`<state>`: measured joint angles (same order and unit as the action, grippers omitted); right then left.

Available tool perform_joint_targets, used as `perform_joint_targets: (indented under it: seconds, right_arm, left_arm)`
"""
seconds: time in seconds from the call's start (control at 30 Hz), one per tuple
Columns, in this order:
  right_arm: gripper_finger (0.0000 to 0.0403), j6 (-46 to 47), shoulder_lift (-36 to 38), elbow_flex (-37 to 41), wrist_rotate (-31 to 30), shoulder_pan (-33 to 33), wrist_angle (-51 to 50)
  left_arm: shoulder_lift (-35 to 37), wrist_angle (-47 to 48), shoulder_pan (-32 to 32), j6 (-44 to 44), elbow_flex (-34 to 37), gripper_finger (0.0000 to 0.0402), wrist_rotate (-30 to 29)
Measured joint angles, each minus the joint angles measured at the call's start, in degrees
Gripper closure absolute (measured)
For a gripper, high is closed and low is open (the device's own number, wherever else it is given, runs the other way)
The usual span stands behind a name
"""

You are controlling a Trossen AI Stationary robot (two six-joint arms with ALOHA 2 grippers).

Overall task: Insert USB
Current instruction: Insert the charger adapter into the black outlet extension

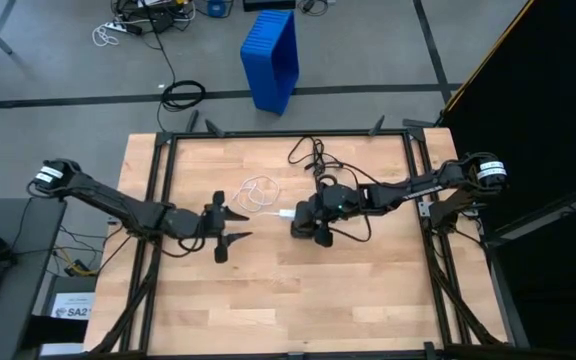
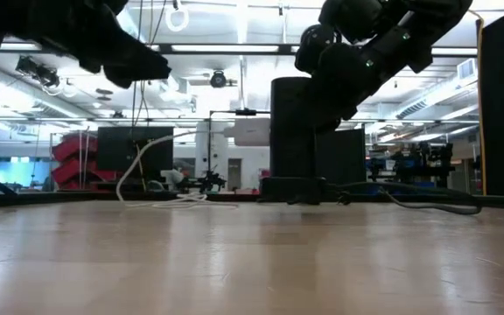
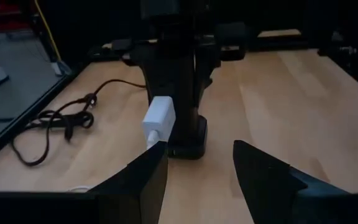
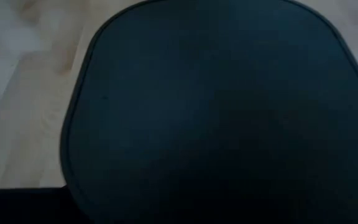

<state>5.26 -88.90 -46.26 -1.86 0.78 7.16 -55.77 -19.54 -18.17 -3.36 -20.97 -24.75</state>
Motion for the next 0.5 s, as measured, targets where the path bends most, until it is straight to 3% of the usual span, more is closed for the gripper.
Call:
perform_joint_targets:
  seconds: [0.2, 0.5]
  right_arm:
    - [0.0176, 0.8, 0.0, 4.4, -0.1, 0.3, 7.6]
    - [0.0176, 2.5, 0.2, 11.4, -0.1, 0.3, 15.7]
  left_arm:
    - [-1.7, -10.7, 0.0, -1.3, 4.9, 0.0234, 0.0]
    - [-2.1, -11.6, 0.0, -1.6, 5.2, 0.0234, 0.0]
